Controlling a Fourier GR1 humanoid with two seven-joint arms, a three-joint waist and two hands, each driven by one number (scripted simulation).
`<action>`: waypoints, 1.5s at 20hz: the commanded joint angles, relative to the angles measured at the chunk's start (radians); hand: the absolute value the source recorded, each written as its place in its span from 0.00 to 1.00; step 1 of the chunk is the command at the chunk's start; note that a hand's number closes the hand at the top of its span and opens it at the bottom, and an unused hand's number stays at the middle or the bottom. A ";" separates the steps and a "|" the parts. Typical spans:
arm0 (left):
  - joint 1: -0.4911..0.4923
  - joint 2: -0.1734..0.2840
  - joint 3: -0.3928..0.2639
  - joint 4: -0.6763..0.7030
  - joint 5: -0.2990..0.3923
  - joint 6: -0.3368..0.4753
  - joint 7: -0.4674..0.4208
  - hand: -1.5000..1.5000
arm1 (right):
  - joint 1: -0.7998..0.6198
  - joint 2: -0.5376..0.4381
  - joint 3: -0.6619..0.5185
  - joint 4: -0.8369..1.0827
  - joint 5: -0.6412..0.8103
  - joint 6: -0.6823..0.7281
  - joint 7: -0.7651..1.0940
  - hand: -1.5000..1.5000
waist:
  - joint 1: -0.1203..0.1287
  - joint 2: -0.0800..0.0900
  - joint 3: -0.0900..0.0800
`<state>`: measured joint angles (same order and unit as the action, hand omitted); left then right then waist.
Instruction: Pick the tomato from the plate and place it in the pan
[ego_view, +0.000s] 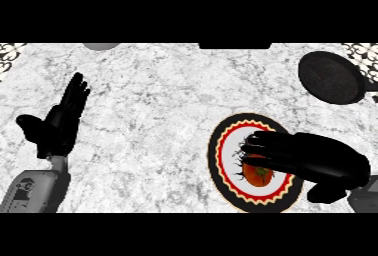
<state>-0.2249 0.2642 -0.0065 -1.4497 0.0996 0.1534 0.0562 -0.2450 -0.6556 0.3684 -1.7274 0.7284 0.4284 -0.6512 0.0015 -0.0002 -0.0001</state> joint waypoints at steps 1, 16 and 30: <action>0.021 -0.001 -0.008 -0.071 -0.016 0.001 0.058 0.50 | -0.005 0.006 0.012 -0.027 0.102 0.008 0.017 0.00 | 0.001 -0.001 0.000; 0.027 -0.062 0.019 -0.062 -0.066 -0.017 0.023 0.50 | 0.024 0.142 0.014 0.042 0.359 0.010 0.014 0.00 | -0.001 -0.001 0.000; 0.026 -0.019 0.104 -0.060 -0.043 -0.097 0.035 0.50 | -0.020 0.308 0.088 0.270 0.601 -0.083 0.023 0.00 | 0.005 0.000 0.000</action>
<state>-0.2149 0.2103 0.0669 -1.4771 0.0399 0.0893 0.0712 -0.2511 -0.3966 0.4257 -1.5354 1.2679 0.3778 -0.6362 0.0019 0.0000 -0.0001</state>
